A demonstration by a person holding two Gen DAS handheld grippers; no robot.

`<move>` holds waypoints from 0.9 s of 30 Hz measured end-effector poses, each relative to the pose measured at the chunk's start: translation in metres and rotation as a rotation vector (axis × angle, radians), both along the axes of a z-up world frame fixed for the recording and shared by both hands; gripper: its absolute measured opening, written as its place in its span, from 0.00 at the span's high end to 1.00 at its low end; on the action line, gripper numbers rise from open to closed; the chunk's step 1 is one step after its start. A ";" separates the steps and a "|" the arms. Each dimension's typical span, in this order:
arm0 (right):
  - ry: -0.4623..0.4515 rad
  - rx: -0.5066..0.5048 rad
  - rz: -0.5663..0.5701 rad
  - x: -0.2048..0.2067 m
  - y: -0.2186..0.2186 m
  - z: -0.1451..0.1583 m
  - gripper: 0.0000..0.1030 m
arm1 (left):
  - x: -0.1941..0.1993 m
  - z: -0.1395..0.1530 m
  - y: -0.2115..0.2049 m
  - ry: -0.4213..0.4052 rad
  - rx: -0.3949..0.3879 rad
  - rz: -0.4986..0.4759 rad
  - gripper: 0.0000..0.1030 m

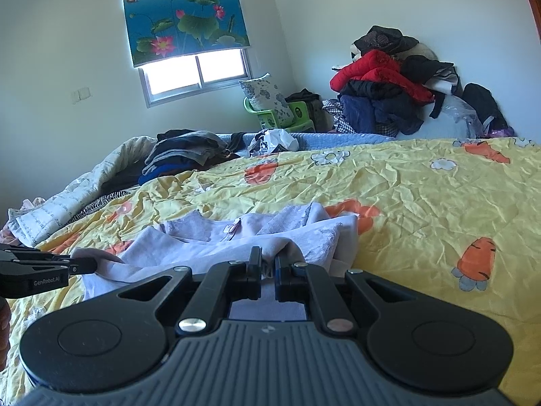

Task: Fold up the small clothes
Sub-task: 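Lift the hem and fold it toward the collar with both tools, then lay the hem near the collar and open both tools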

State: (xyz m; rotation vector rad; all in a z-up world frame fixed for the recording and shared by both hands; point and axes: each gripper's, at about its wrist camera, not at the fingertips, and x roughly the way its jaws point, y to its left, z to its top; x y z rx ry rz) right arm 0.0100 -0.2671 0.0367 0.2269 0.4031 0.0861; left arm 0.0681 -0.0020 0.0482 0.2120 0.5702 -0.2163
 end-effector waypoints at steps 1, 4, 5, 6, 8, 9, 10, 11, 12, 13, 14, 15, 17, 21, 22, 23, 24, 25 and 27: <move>0.000 -0.003 -0.002 0.000 0.000 0.000 0.90 | 0.000 0.000 0.001 0.001 -0.006 -0.002 0.93; 0.006 -0.007 -0.007 0.000 0.001 0.000 0.90 | -0.001 0.001 0.002 -0.006 -0.020 -0.003 0.93; 0.005 -0.010 -0.008 -0.001 0.002 0.001 0.90 | -0.002 0.002 0.003 -0.013 -0.022 -0.005 0.93; 0.002 -0.015 -0.009 -0.002 0.002 0.001 0.90 | -0.003 0.004 0.003 -0.024 -0.023 -0.006 0.93; -0.007 -0.025 -0.013 -0.003 0.005 0.003 0.90 | -0.004 0.008 0.004 -0.040 -0.031 -0.003 0.93; -0.007 -0.024 -0.015 -0.003 0.005 0.003 0.90 | -0.003 0.010 0.006 -0.042 -0.041 -0.001 0.93; -0.005 -0.023 -0.015 -0.001 0.005 0.004 0.90 | -0.002 0.013 0.007 -0.044 -0.049 -0.001 0.93; -0.003 -0.024 -0.013 0.002 0.005 0.005 0.90 | 0.000 0.015 0.007 -0.049 -0.052 0.000 0.93; -0.005 -0.028 -0.012 0.004 0.004 0.006 0.90 | 0.002 0.017 0.007 -0.056 -0.052 0.003 0.93; -0.009 -0.032 -0.012 0.007 0.004 0.008 0.90 | 0.004 0.018 0.008 -0.062 -0.051 0.006 0.93; -0.014 -0.029 -0.012 0.009 0.004 0.009 0.90 | 0.007 0.020 0.007 -0.065 -0.050 0.008 0.93; -0.021 -0.022 -0.011 0.012 0.003 0.010 0.90 | 0.011 0.021 0.007 -0.066 -0.047 0.010 0.93; -0.026 -0.016 -0.009 0.018 0.002 0.012 0.90 | 0.019 0.021 0.007 -0.062 -0.044 0.022 0.93; -0.030 -0.019 -0.004 0.034 0.002 0.013 0.90 | 0.038 0.022 0.008 -0.072 -0.026 0.043 0.93; -0.031 -0.016 -0.006 0.038 0.002 0.013 0.90 | 0.043 0.023 0.008 -0.073 -0.026 0.047 0.93; -0.029 -0.007 -0.006 0.043 0.000 0.013 0.90 | 0.048 0.024 0.009 -0.069 -0.031 0.051 0.93; -0.027 0.002 -0.007 0.048 -0.001 0.013 0.90 | 0.055 0.024 0.011 -0.061 -0.037 0.055 0.93; -0.026 0.006 -0.009 0.051 -0.002 0.012 0.90 | 0.060 0.024 0.012 -0.050 -0.043 0.058 0.93; -0.024 0.006 -0.012 0.057 -0.004 0.009 0.90 | 0.067 0.023 0.017 -0.026 -0.064 0.044 0.93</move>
